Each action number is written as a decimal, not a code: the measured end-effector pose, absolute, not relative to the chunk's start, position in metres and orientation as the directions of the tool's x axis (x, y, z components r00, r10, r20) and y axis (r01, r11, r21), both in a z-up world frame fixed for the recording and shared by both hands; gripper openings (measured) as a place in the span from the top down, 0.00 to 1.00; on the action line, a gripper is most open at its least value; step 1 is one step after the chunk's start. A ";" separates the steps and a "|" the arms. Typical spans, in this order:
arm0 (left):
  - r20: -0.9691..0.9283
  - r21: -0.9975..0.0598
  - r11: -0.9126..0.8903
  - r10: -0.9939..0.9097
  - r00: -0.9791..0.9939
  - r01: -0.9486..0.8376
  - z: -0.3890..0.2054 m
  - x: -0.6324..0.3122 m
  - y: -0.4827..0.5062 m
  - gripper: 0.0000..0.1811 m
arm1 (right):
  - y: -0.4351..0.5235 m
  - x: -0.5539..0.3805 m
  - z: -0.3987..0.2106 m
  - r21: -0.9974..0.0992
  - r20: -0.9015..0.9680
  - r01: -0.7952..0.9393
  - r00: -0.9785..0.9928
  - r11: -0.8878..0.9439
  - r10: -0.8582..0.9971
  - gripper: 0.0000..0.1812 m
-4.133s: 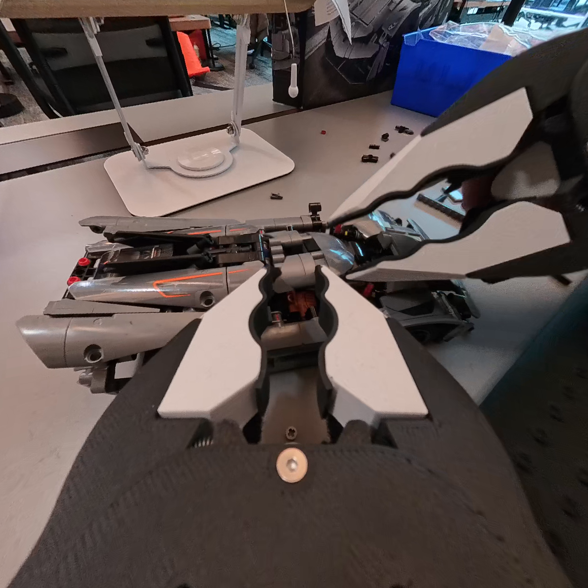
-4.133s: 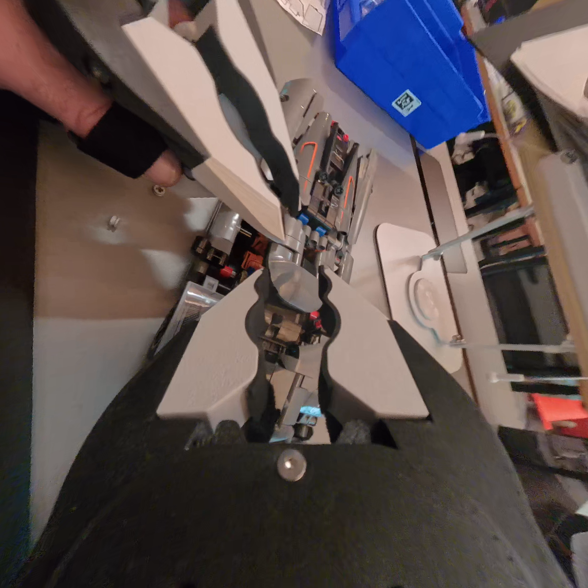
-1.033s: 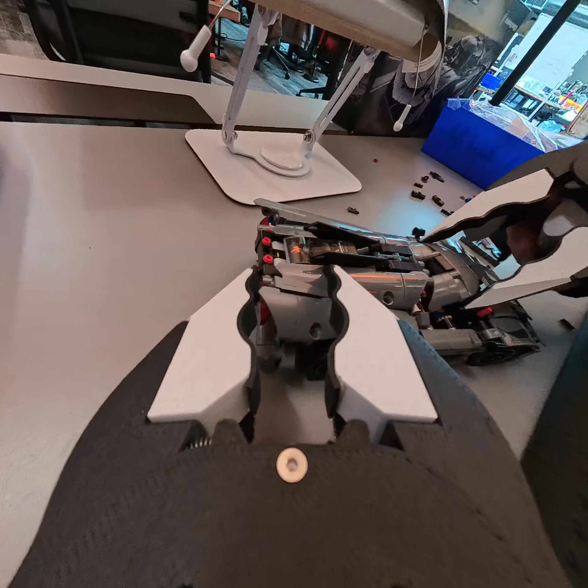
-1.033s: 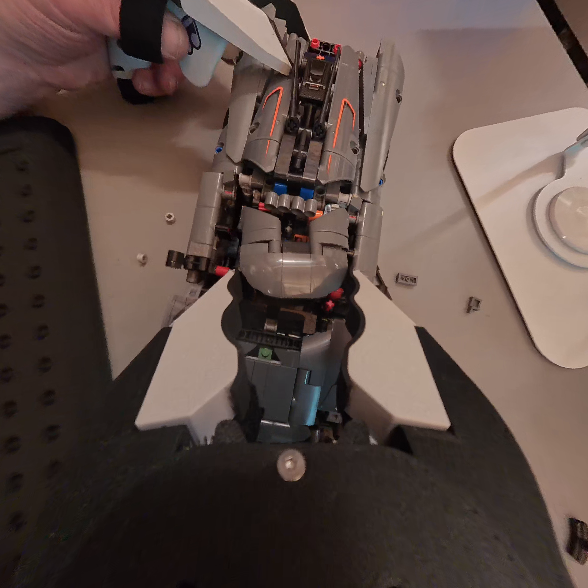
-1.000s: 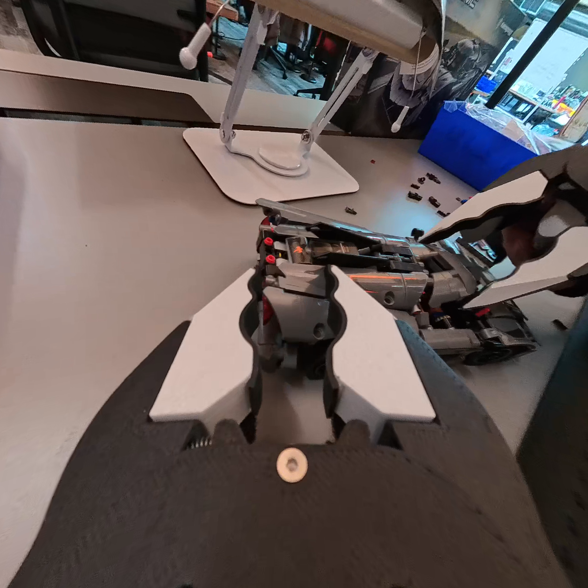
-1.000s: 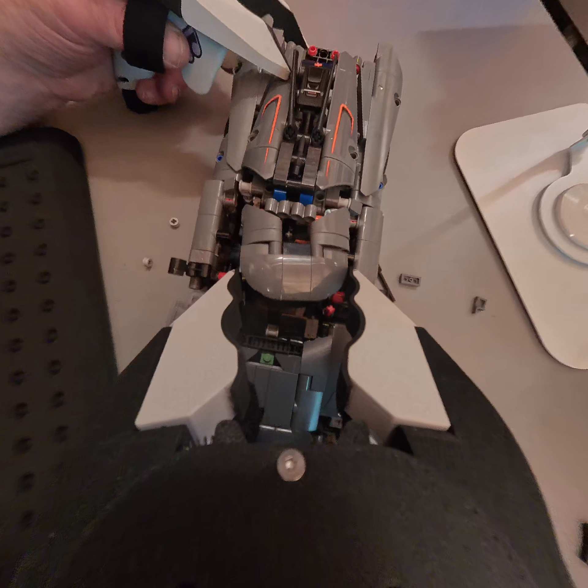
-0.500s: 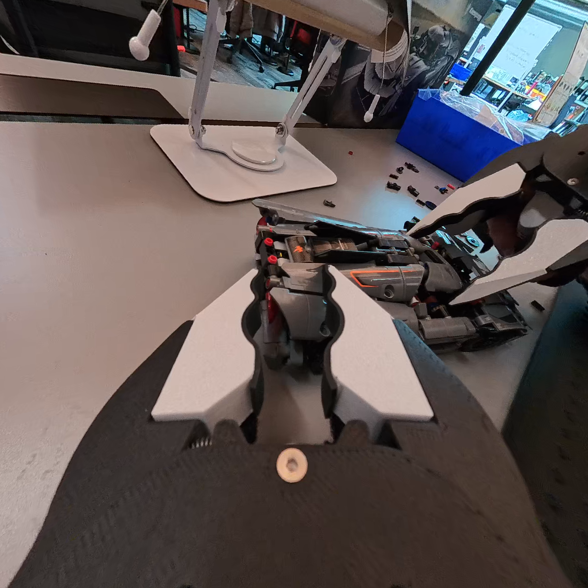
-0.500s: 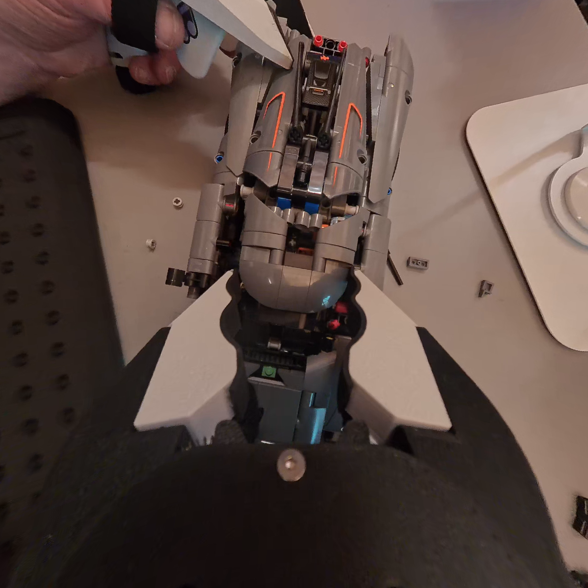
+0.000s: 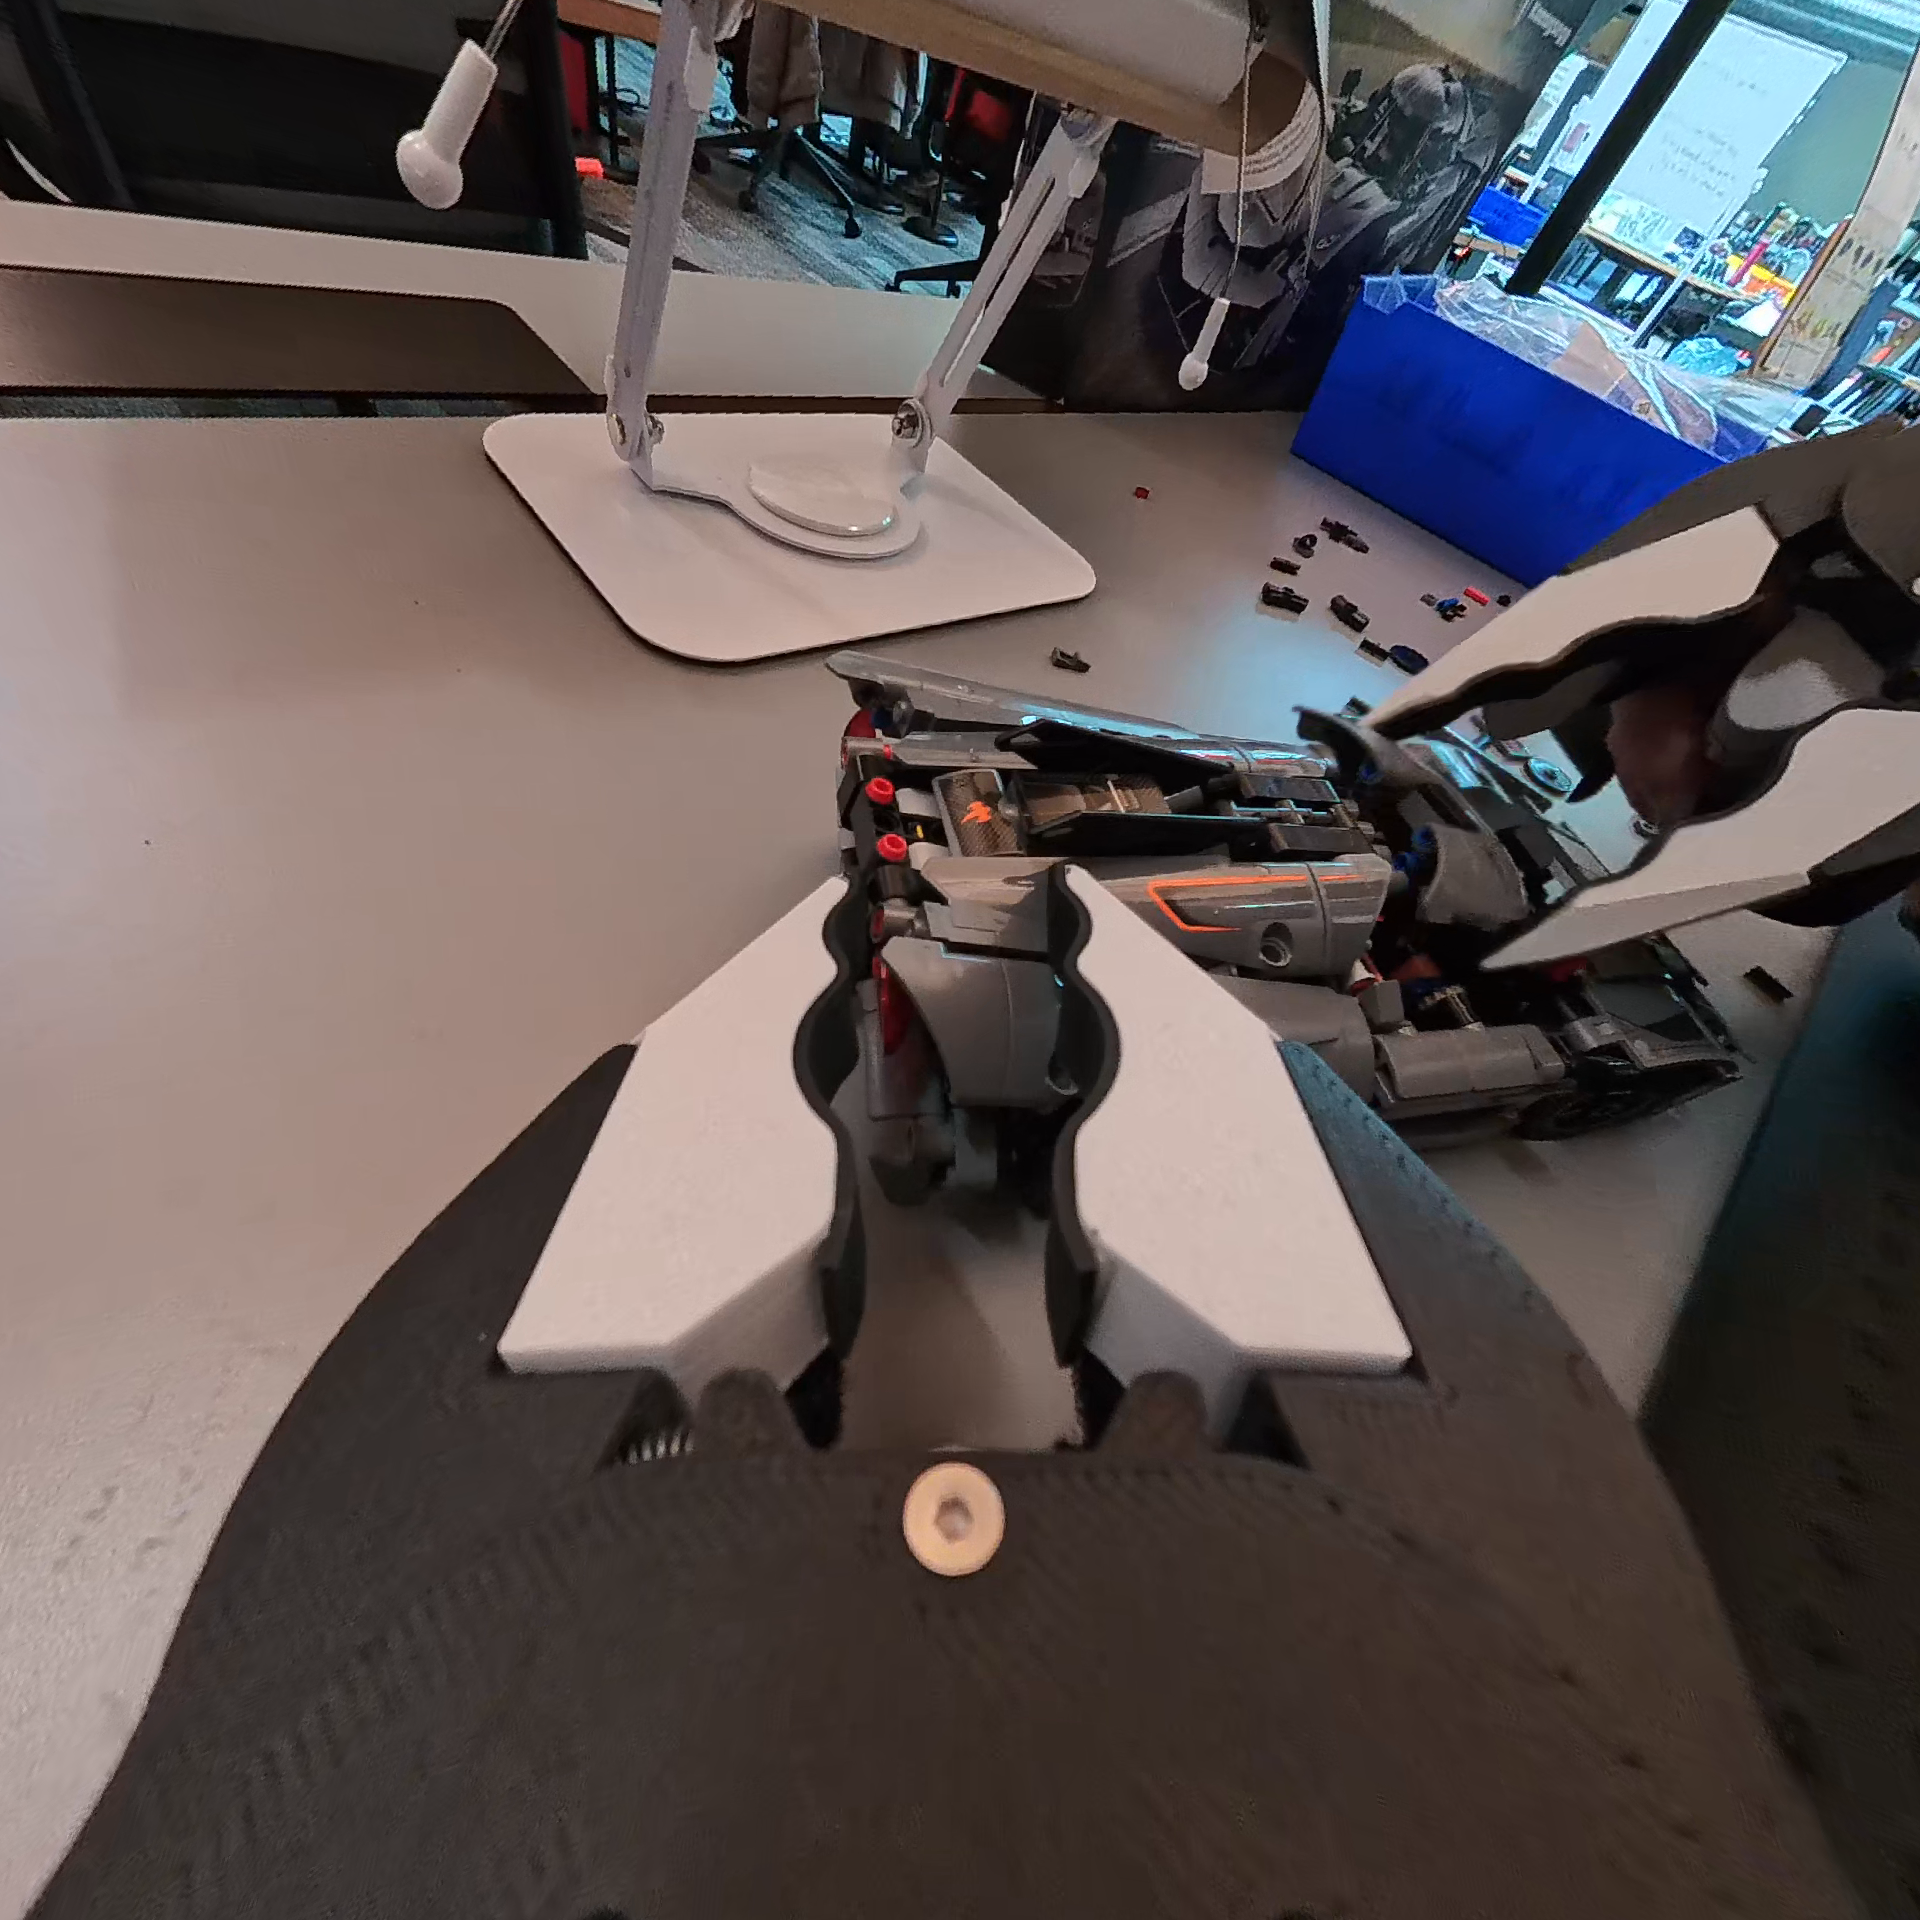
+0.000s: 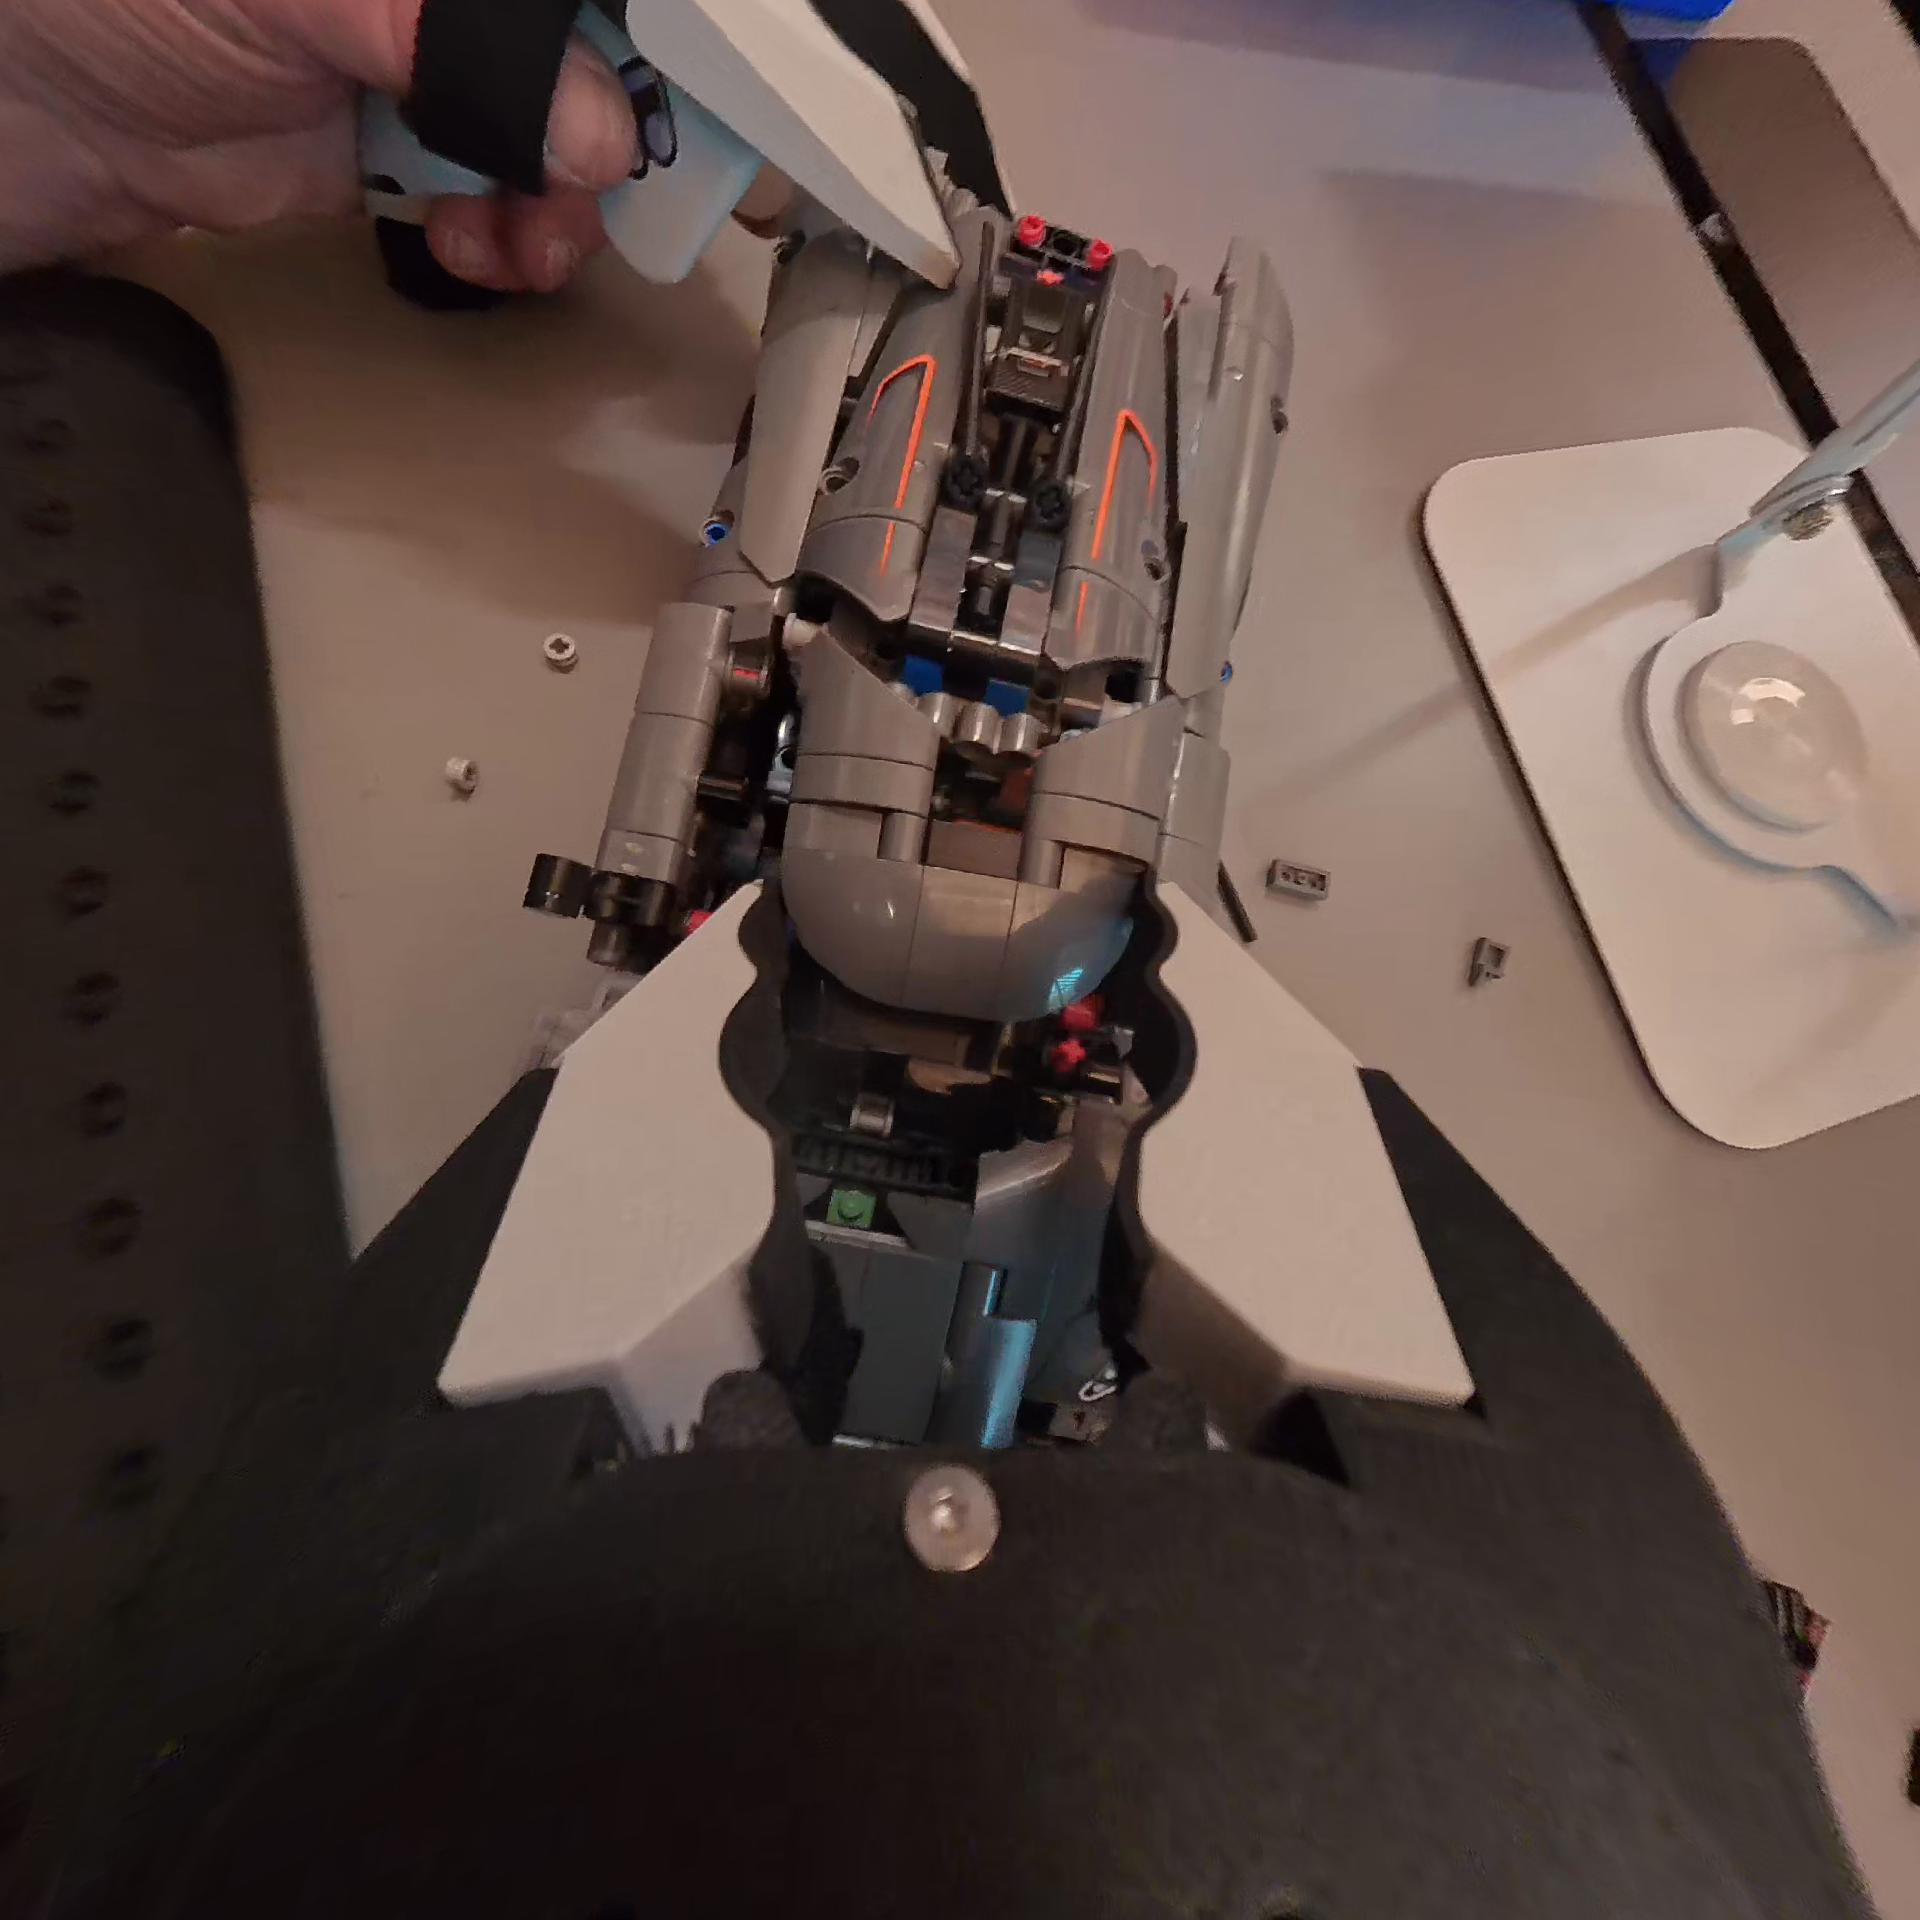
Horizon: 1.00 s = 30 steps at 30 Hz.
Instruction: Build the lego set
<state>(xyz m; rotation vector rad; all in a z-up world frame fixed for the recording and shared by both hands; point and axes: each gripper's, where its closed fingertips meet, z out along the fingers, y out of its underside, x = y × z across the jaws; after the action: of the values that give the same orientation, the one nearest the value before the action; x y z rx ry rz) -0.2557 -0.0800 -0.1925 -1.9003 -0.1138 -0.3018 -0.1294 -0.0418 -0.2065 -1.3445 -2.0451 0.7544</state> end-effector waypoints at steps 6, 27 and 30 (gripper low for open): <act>0.272 -0.910 -0.344 -0.067 0.960 0.233 -0.193 -0.255 -0.080 0.82 | -0.043 -0.131 -0.206 -0.721 0.164 0.601 -0.337 0.346 0.927 0.64; 0.288 -0.905 -0.343 -0.061 0.956 0.251 -0.193 -0.256 -0.079 0.82 | -0.045 -0.131 -0.213 -0.670 0.103 0.665 -0.356 0.329 0.929 0.64; 0.291 -0.904 -0.345 -0.062 0.955 0.253 -0.193 -0.256 -0.079 0.82 | -0.045 -0.131 -0.213 -0.672 0.106 0.661 -0.360 0.334 0.927 0.64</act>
<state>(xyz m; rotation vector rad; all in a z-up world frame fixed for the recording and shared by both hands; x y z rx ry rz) -0.2560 -0.0790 -0.1932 -1.8976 -0.1392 -0.3251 -0.1308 -0.0447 -0.2130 -1.3910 -2.1260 0.7387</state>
